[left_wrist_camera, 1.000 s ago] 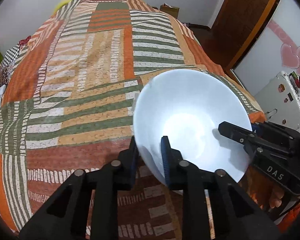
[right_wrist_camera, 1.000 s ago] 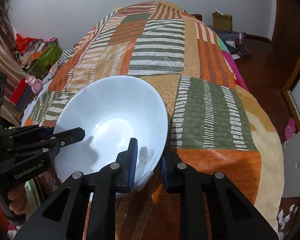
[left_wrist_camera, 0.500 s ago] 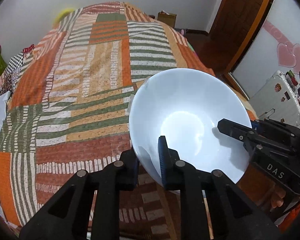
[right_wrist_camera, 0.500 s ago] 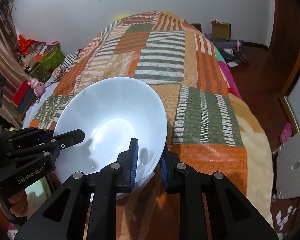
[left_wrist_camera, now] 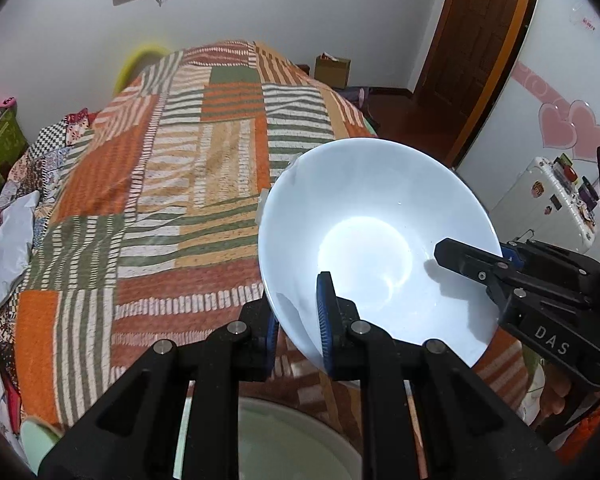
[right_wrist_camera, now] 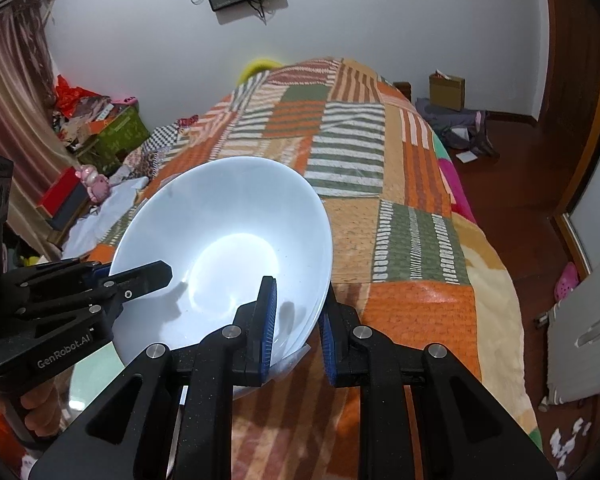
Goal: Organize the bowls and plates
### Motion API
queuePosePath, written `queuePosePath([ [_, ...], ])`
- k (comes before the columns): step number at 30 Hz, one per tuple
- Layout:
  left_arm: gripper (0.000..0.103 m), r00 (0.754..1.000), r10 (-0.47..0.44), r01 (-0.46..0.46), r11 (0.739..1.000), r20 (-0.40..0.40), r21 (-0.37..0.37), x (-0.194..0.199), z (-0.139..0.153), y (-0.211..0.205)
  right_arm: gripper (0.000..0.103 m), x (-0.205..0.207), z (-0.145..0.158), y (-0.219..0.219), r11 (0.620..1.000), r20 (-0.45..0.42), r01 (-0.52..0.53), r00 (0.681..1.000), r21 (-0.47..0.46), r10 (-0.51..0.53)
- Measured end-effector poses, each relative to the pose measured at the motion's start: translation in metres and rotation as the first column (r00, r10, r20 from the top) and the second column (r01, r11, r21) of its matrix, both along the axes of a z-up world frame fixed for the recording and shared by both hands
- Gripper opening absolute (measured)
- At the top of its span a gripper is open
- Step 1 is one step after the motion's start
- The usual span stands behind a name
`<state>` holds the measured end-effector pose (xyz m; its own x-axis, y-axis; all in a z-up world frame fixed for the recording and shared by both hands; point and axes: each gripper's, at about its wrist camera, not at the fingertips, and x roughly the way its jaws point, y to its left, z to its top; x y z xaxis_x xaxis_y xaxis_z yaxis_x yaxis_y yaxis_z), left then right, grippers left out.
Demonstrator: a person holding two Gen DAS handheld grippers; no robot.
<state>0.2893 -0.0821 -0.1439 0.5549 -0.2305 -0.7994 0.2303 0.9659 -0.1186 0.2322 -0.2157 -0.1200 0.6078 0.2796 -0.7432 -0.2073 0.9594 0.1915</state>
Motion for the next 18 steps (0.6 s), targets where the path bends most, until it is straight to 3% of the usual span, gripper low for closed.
queuePosePath([
  [18, 0.017, 0.995, 0.073, -0.071, 0.997, 0.064, -0.037, -0.074, 0.037, 0.048, 0.018, -0.04, 0.02, 0.045, 0.998, 0.057, -0.069, 0.996, 0.0, 0.069],
])
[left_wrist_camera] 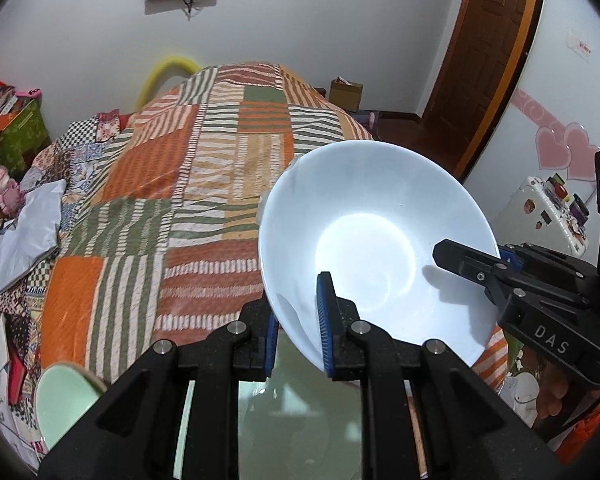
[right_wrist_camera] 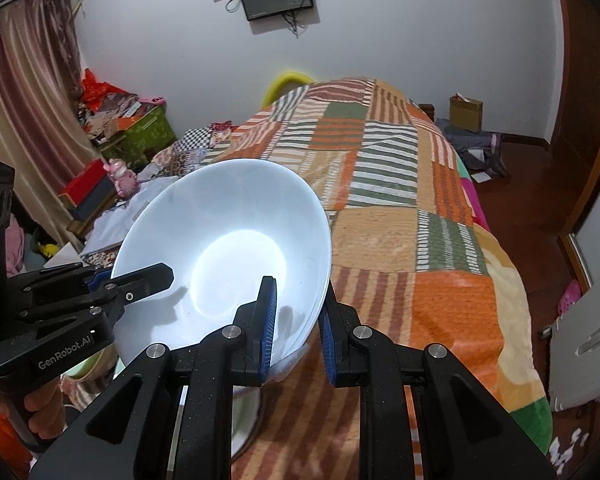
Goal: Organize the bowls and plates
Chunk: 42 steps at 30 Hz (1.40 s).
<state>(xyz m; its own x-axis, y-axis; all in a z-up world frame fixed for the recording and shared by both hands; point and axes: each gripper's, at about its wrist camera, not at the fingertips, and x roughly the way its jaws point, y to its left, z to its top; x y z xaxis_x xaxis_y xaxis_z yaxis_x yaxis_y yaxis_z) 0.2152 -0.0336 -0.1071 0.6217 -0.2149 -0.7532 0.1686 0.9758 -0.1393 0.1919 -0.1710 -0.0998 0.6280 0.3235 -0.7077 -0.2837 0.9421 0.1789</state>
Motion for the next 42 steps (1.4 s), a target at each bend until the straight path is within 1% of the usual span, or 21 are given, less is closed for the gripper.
queuePosePath([
  [7, 0.017, 0.998, 0.051, -0.051, 0.999, 0.021, -0.012, -0.027, 0.008, 0.03, 0.018, -0.011, 0.002, 0.025, 0.999, 0.013, -0.051, 0.999, 0.006, 0.051],
  [19, 0.017, 0.989, 0.138, -0.138, 0.99, 0.044, -0.005, -0.071, 0.015, 0.082, 0.018, -0.028, 0.0, 0.076, 0.989, 0.019, -0.145, 0.989, 0.013, 0.145],
  [30, 0.017, 0.977, 0.212, -0.211, 0.977, 0.038, -0.017, -0.1, 0.005, 0.134, 0.018, -0.039, -0.009, 0.128, 0.973, 0.004, -0.233, 0.973, -0.003, 0.233],
  [34, 0.017, 0.971, 0.238, -0.237, 0.971, 0.033, -0.011, -0.108, -0.001, 0.151, 0.018, -0.042, -0.016, 0.148, 0.965, -0.012, -0.263, 0.965, -0.003, 0.263],
  [42, 0.017, 0.956, 0.293, -0.293, 0.956, 0.009, -0.022, -0.126, -0.016, 0.188, 0.018, -0.044, -0.028, 0.182, 0.951, -0.05, -0.311, 0.949, -0.007, 0.31],
])
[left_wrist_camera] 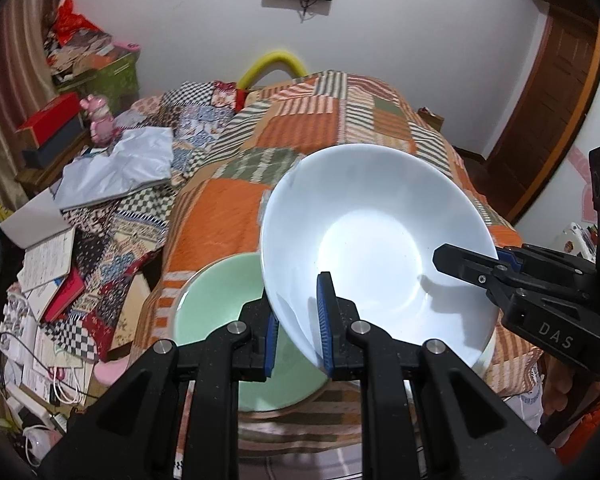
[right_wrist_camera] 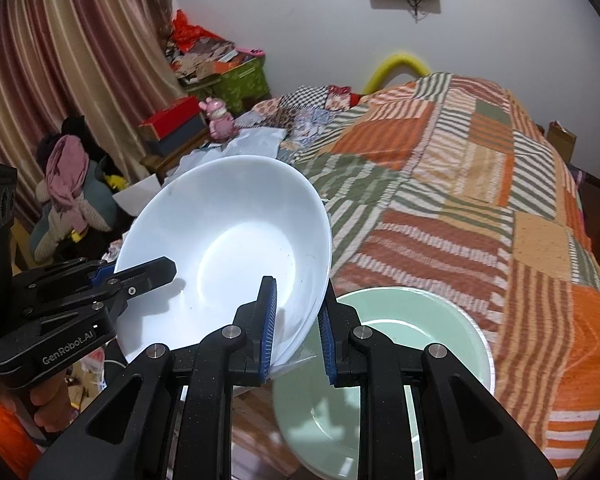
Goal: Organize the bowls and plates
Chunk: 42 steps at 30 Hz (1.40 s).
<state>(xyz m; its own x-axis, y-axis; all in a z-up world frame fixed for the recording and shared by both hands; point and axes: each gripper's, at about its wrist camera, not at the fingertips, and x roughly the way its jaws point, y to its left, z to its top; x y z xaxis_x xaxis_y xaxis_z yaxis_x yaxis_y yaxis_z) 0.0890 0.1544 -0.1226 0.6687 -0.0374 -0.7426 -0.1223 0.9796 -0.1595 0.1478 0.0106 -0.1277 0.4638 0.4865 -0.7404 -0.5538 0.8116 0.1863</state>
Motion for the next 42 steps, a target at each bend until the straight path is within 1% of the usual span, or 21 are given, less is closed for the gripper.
queuePosePath([
  [11, 0.017, 0.997, 0.066, -0.067, 0.997, -0.048, -0.025, -0.015, -0.027, 0.039, 0.018, -0.001, -0.02, 0.035, 0.998, -0.06, -0.061, 0.996, -0.014, 0.06],
  [19, 0.017, 0.991, 0.094, -0.098, 0.995, -0.091, -0.035, -0.019, -0.048, 0.057, 0.018, 0.0, -0.039, 0.052, 0.995, -0.11, -0.098, 0.99, -0.034, 0.094],
  [25, 0.017, 0.984, 0.119, -0.125, 0.992, -0.13, -0.033, -0.016, -0.065, 0.065, 0.018, 0.001, -0.054, 0.061, 0.993, -0.143, -0.106, 0.985, -0.051, 0.097],
  [30, 0.017, 0.979, 0.129, -0.136, 0.99, -0.157, -0.033, -0.014, -0.079, 0.069, 0.018, 0.002, -0.059, 0.065, 0.992, -0.165, -0.115, 0.981, -0.049, 0.105],
  [33, 0.017, 0.979, 0.135, -0.138, 0.99, -0.154, -0.015, -0.015, -0.082, 0.07, 0.018, 0.002, -0.061, 0.068, 0.99, -0.167, -0.125, 0.979, -0.059, 0.114],
  [37, 0.017, 0.98, 0.13, -0.135, 0.991, -0.15, -0.023, -0.015, -0.083, 0.072, 0.019, 0.002, -0.061, 0.069, 0.988, -0.159, -0.137, 0.979, -0.074, 0.124],
  [42, 0.017, 0.98, 0.13, -0.134, 0.991, -0.151, -0.017, -0.014, -0.083, 0.072, 0.02, 0.002, -0.059, 0.068, 0.987, -0.159, -0.145, 0.978, -0.076, 0.132],
])
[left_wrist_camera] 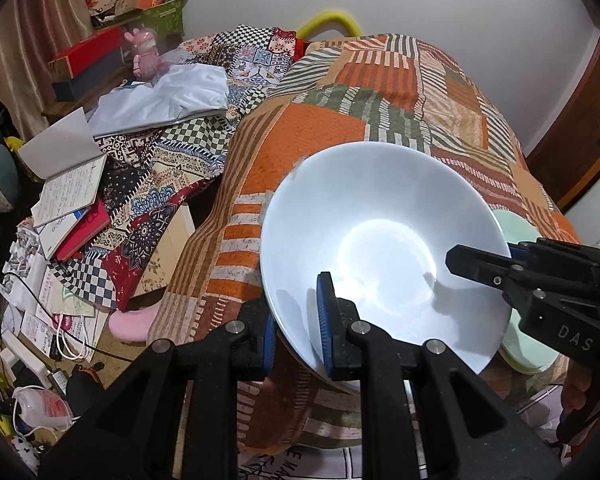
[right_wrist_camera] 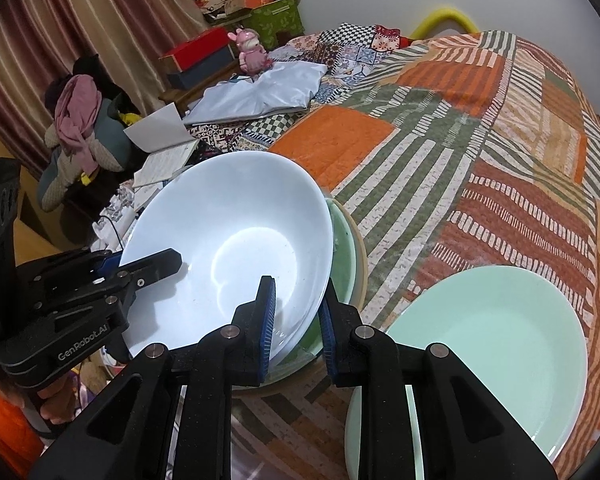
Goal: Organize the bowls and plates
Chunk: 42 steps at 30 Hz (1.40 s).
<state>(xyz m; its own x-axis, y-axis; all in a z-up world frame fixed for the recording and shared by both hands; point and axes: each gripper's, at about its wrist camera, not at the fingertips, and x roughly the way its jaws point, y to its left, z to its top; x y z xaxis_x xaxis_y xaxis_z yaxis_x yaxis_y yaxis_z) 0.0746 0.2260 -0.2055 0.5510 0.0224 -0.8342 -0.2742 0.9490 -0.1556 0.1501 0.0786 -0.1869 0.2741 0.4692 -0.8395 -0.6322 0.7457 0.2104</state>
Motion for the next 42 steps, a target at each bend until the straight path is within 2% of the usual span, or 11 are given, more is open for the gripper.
queuePosePath([
  [6, 0.017, 1.0, -0.001, 0.001, 1.0, -0.005, -0.005, 0.001, 0.001, 0.003, 0.02, 0.001, 0.0, -0.003, 1.0, -0.003, 0.004, 1.0, 0.009, -0.004],
  [9, 0.017, 1.0, 0.016, -0.016, 0.999, -0.002, 0.03, 0.0, 0.004, 0.004, 0.022, 0.0, 0.004, -0.005, 1.0, 0.011, 0.009, 1.0, 0.017, -0.009],
  [15, 0.017, 1.0, 0.022, -0.022, 0.999, 0.002, 0.034, -0.004, 0.006, 0.006, 0.022, -0.001, 0.007, -0.011, 1.0, 0.043, 0.018, 0.999, 0.005, -0.018],
  [18, 0.018, 1.0, 0.028, -0.028, 1.0, 0.001, 0.014, -0.006, 0.005, 0.008, 0.022, -0.001, 0.009, -0.016, 1.0, 0.045, 0.023, 0.999, 0.005, -0.023],
  [22, 0.032, 1.0, 0.03, -0.03, 0.999, -0.002, -0.024, -0.008, 0.003, 0.009, 0.024, 0.001, 0.009, -0.019, 0.999, 0.051, 0.032, 0.998, 0.002, -0.032],
  [29, 0.033, 1.0, 0.015, -0.017, 0.998, -0.027, -0.065, -0.006, -0.012, 0.006, 0.037, 0.006, 0.003, -0.021, 0.998, 0.039, 0.056, 0.998, 0.01, -0.057],
  [42, 0.033, 0.999, -0.011, 0.005, 0.992, -0.042, -0.129, 0.004, -0.031, 0.004, 0.038, 0.013, -0.021, -0.008, 0.999, -0.046, 0.036, 0.998, 0.004, -0.036],
])
